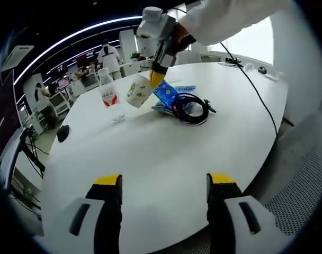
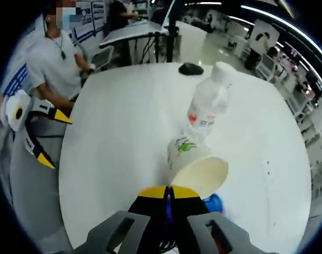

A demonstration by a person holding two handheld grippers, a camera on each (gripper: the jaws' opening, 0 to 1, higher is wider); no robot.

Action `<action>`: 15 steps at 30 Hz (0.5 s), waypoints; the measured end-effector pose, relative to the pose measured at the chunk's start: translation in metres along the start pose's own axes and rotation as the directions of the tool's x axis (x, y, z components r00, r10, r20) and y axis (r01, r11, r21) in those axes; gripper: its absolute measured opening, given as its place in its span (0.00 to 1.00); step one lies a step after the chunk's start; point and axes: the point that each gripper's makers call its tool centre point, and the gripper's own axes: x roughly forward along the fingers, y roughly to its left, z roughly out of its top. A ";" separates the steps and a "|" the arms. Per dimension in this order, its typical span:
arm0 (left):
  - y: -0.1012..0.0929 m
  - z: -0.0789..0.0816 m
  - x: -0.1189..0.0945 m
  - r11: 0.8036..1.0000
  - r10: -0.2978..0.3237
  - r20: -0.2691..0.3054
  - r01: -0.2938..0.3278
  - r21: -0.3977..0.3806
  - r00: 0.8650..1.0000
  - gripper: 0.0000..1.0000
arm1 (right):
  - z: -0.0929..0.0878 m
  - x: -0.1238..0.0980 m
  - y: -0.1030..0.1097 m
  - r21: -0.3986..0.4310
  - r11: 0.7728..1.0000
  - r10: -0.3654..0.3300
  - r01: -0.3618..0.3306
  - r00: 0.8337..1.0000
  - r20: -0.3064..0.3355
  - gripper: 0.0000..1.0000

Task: Arrange the tabletop items into an orderly group along one side of the table until the central work area is clear of visible clutter.

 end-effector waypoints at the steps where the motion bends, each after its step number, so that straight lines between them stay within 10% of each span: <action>1: 0.000 0.000 0.000 1.000 -0.001 -0.001 0.001 0.000 1.000 0.64 | 0.001 0.000 -0.002 0.005 1.000 0.001 -0.001 1.000 -0.004 0.00; 15: 0.003 -0.001 0.001 1.000 0.014 -0.008 -0.014 0.005 1.000 0.60 | -0.009 0.006 -0.014 -0.025 1.000 -0.001 -0.003 0.986 -0.166 0.00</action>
